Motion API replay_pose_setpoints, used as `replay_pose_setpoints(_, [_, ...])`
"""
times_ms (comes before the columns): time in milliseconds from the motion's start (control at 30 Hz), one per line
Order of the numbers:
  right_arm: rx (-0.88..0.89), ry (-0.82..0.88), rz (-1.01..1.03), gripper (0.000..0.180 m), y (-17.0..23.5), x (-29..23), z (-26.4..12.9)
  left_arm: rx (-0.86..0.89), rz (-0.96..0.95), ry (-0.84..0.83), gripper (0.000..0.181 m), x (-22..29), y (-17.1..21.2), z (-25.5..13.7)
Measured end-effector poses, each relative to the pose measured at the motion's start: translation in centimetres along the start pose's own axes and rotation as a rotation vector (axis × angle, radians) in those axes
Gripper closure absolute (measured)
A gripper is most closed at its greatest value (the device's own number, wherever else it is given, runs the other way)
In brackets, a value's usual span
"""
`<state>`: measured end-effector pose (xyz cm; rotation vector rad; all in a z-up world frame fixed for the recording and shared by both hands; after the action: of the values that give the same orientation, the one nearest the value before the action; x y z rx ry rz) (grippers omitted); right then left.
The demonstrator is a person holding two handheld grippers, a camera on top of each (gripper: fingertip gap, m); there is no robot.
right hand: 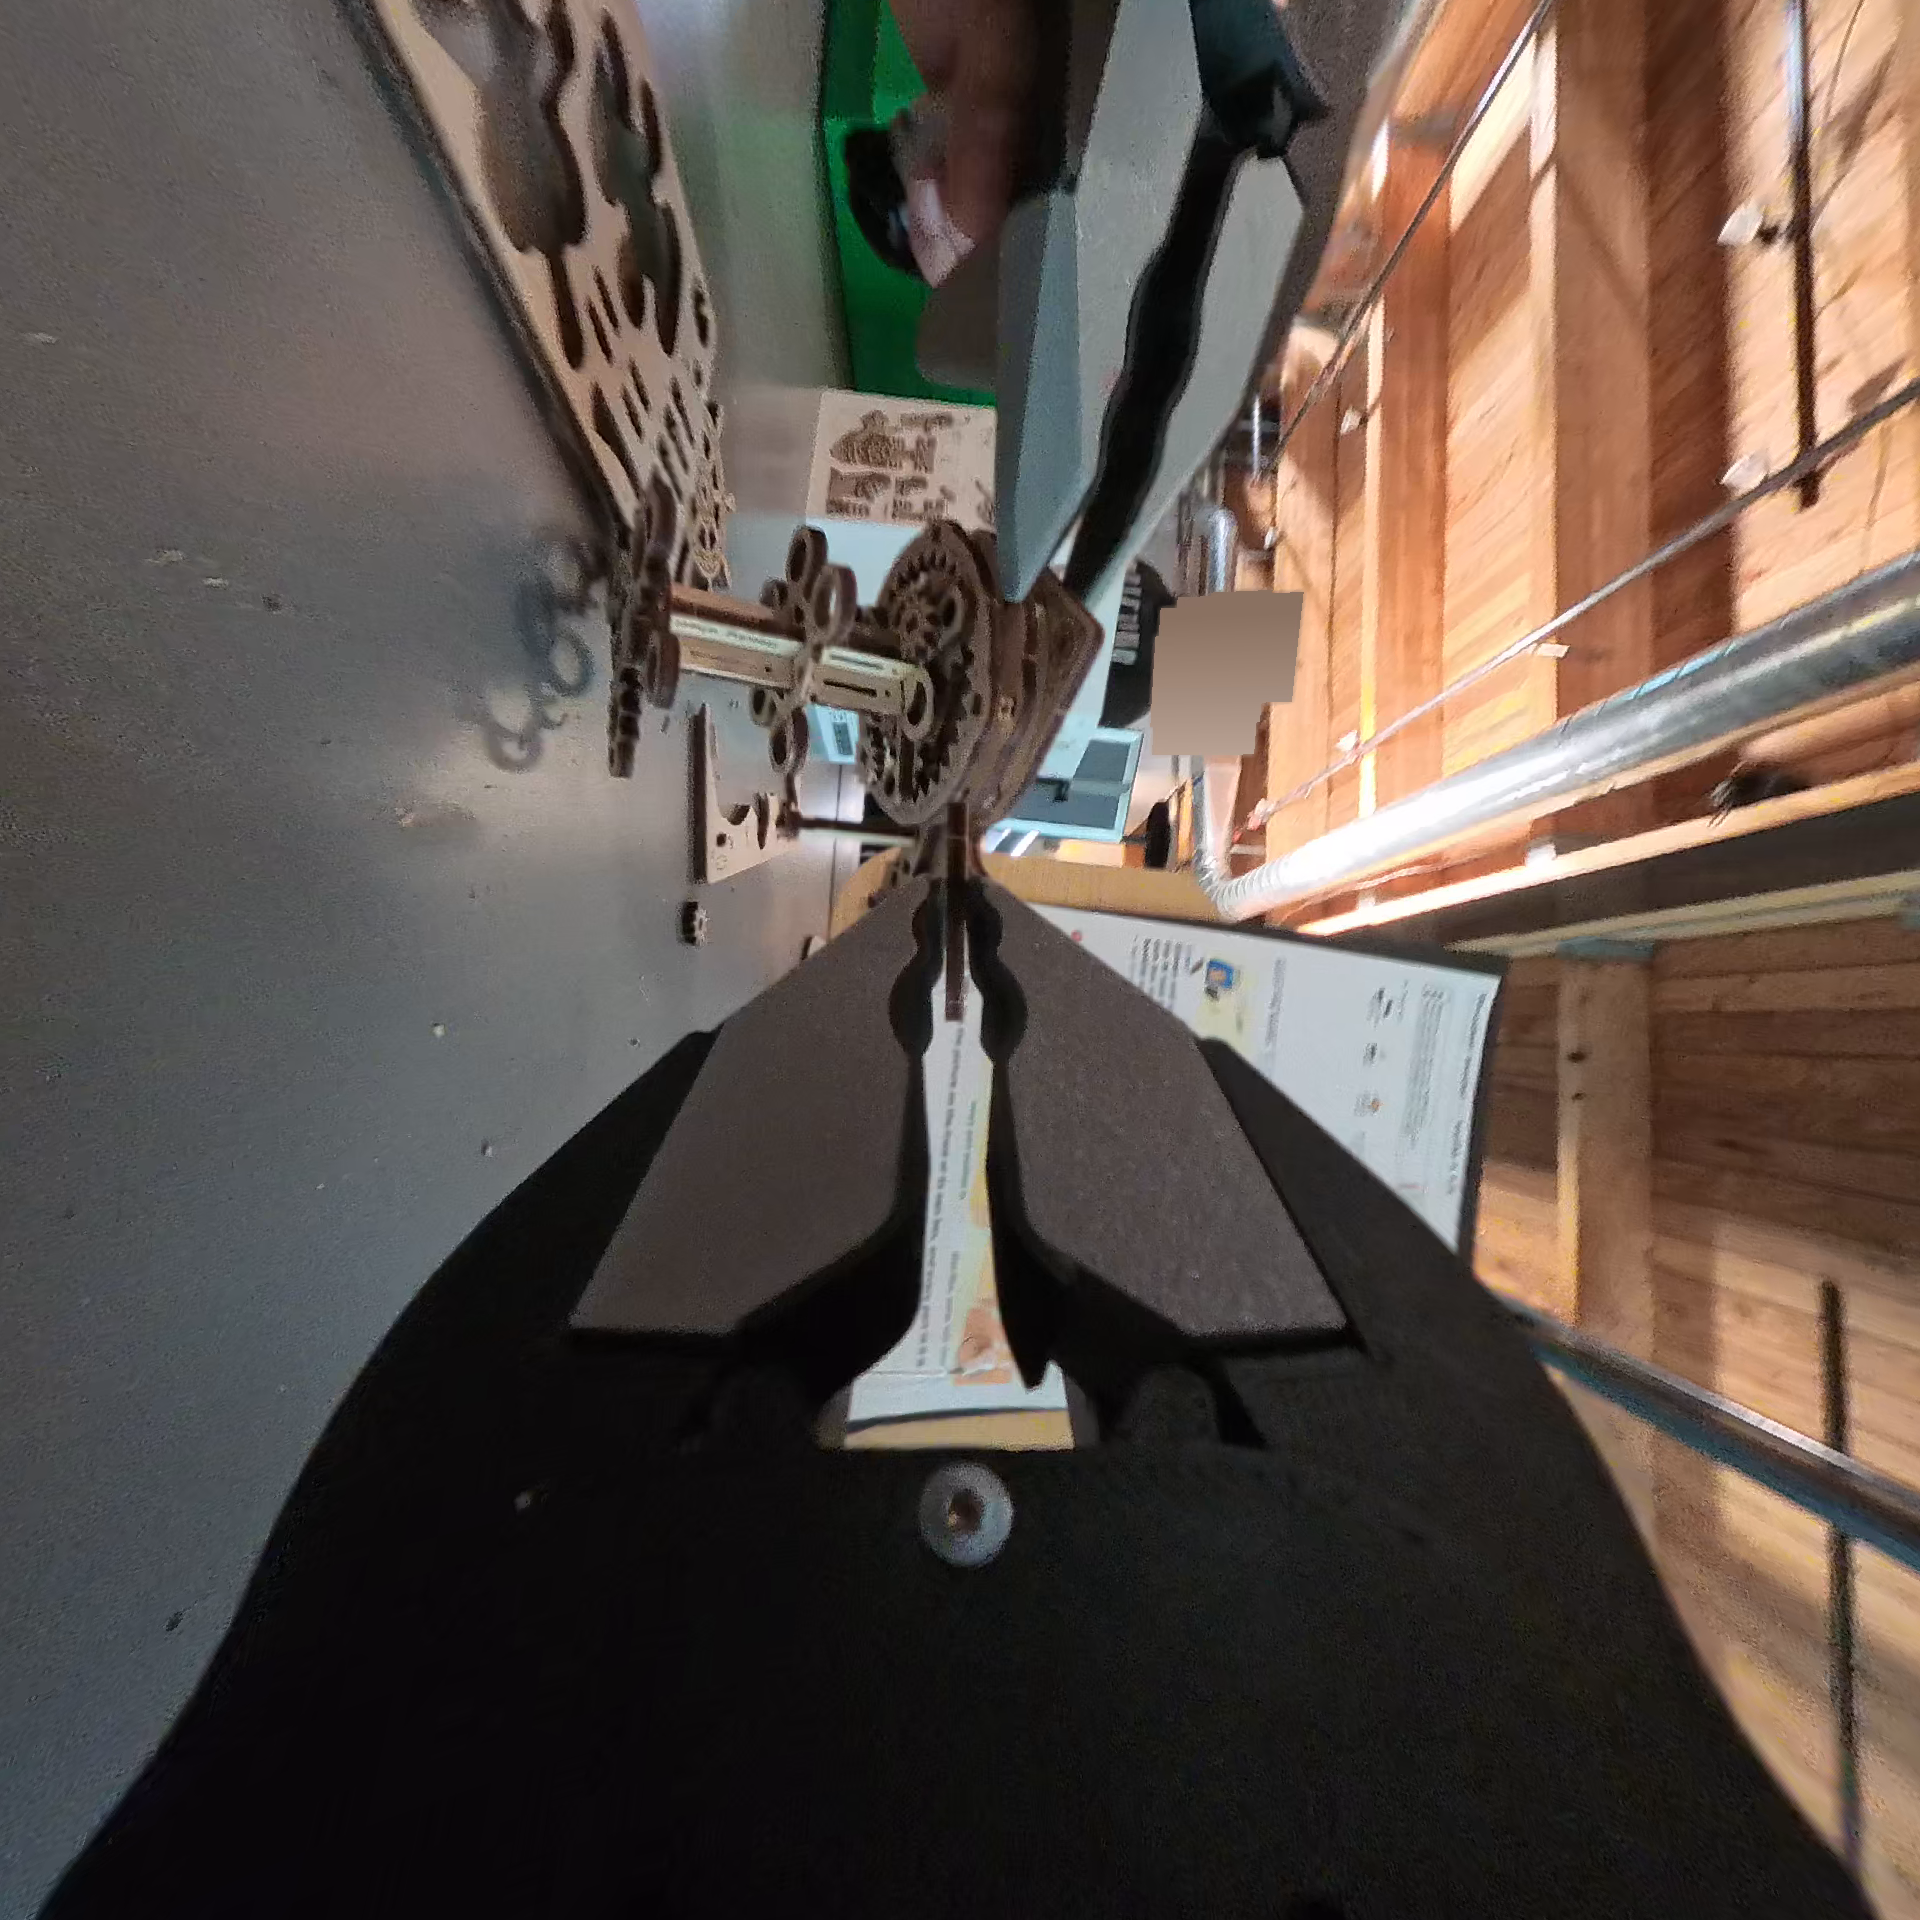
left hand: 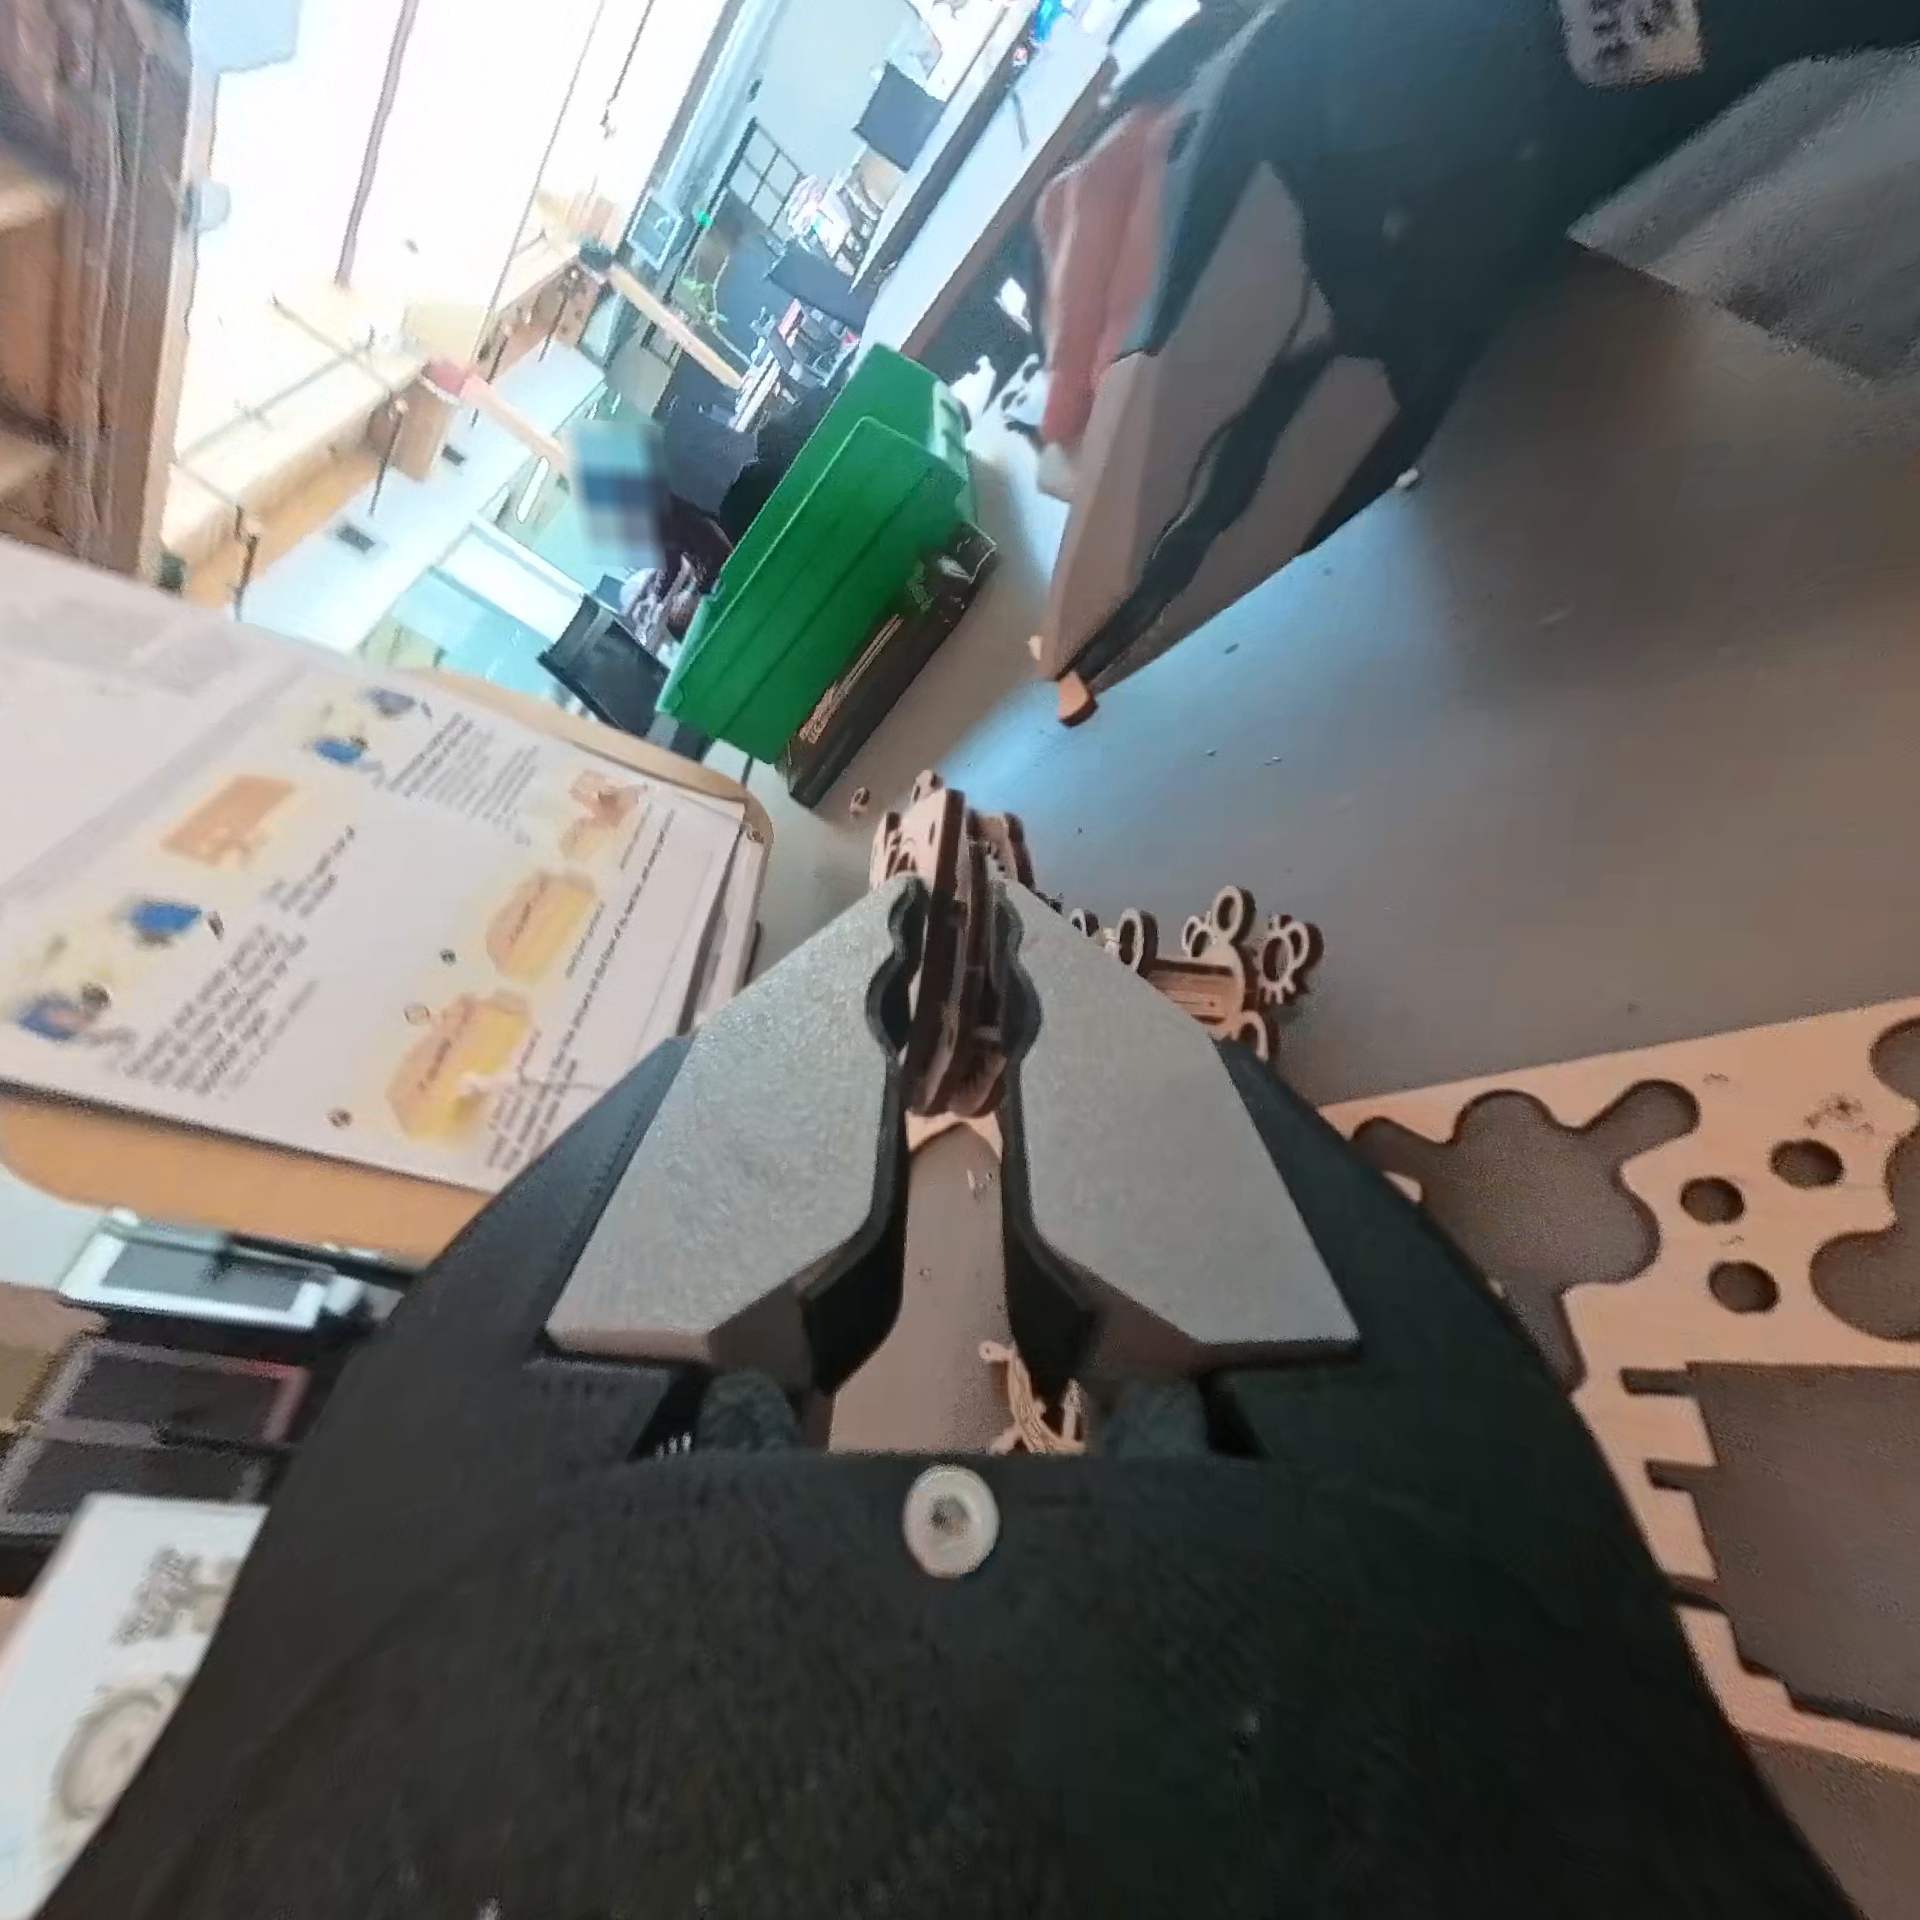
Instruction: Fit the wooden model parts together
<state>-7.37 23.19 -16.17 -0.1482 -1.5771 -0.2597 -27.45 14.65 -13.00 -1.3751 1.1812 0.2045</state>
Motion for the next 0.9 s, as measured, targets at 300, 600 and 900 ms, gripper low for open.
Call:
replay_pose_setpoints(300, [-0.080,-0.082,0.178,0.180,1.2,0.5,1.1,0.022,-0.174,0.005,0.172,-1.4,2.0,-0.3])
replay_pose_setpoints(600, [-0.074,-0.101,0.142,0.180,0.9,1.4,3.2,0.024,-0.142,0.009,0.172,-1.2,1.6,-0.4])
replay_pose_setpoints(900, [-0.094,-0.107,0.144,0.180,0.0,1.9,4.3,0.027,-0.125,0.007,0.172,-1.1,1.6,-0.4])
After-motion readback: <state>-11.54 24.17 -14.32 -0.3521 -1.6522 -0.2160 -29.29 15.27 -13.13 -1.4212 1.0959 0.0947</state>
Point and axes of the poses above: each gripper's, where its closed fingertips meet, z out along the fingers, y out of its underside, x = y × z across the jaws, the point moved 10 cm from there along -z, back along the fingers, and after that the axes turned 4 degrees about -x, right-handed, at the moved point
